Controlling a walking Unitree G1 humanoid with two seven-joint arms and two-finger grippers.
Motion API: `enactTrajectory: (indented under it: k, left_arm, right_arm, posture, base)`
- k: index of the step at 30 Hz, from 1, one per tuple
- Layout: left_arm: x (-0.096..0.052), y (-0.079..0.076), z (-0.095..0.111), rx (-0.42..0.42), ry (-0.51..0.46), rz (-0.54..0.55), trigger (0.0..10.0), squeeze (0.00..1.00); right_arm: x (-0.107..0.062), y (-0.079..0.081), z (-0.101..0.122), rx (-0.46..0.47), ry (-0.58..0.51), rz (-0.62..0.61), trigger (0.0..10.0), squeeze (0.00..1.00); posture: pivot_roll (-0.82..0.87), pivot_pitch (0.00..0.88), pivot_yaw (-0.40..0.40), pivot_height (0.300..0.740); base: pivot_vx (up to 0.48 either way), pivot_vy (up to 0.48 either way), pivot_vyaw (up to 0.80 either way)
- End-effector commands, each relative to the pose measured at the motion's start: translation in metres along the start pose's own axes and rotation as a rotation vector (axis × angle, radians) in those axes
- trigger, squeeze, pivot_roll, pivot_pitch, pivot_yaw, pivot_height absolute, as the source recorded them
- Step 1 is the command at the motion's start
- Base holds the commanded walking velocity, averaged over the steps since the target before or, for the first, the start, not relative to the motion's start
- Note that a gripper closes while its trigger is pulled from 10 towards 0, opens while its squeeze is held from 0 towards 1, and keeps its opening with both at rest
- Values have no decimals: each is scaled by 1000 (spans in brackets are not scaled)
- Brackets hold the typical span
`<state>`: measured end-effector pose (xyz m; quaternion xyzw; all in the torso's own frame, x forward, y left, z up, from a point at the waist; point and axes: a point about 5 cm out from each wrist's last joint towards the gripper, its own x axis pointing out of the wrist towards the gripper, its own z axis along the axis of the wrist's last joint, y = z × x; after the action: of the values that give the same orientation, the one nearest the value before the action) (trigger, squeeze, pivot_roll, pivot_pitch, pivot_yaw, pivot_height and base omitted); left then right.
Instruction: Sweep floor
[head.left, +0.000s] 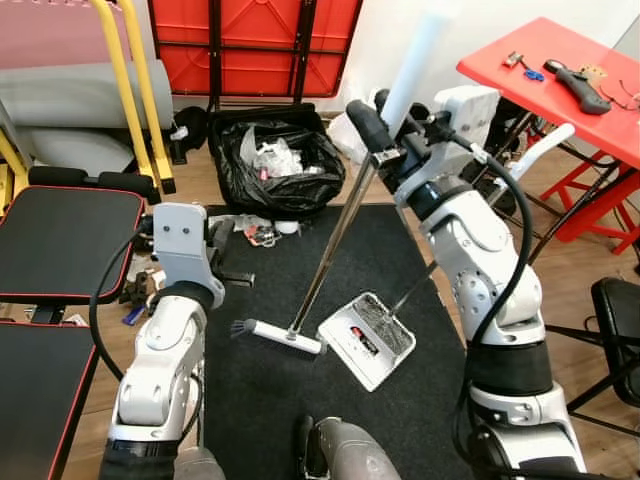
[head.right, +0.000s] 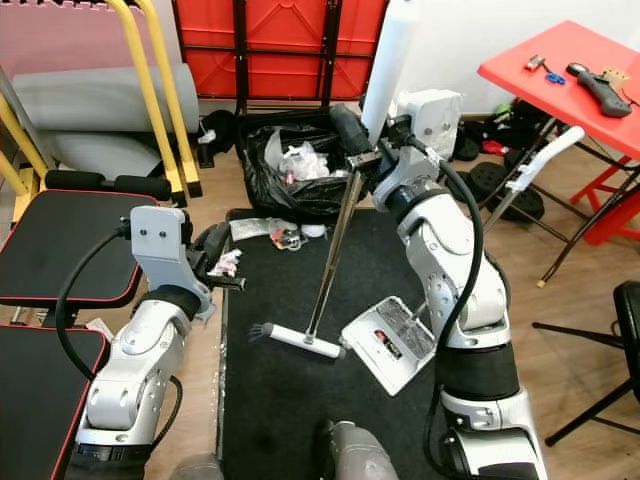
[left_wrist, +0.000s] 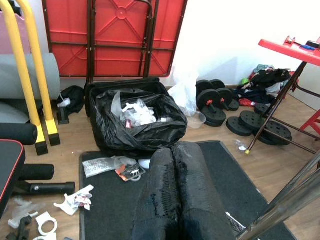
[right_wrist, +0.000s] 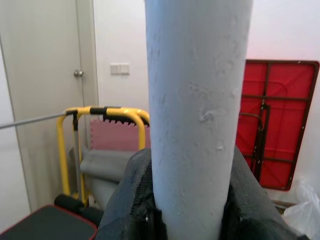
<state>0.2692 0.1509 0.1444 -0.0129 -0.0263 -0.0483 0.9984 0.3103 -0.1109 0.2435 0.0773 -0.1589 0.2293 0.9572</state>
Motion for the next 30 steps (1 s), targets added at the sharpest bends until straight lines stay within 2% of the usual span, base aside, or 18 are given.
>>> enactTrajectory:
  k: [1, 13, 30]
  left_arm:
    - [2, -4, -2, -2, 4, -16, 10000, 0]
    - [2, -6, -1, 2, -1, -29, 10000, 0]
    - [2, -9, 0, 4, -6, -56, 10000, 0]
  right_arm:
    - [-2, -2, 3, -15, -33, -10, 10000, 0]
    - [-3, -2, -1, -12, -19, -14, 10000, 0]
    - [-7, 2, -9, -16, 1, -14, 10000, 0]
  posture:
    - [-55, 37, -165, 740]
    - [-59, 39, -159, 740]
    - [-61, 49, -154, 740]
  base:
    - [0, 0, 0]
    - [0, 0, 0]
    - [0, -281, 0]
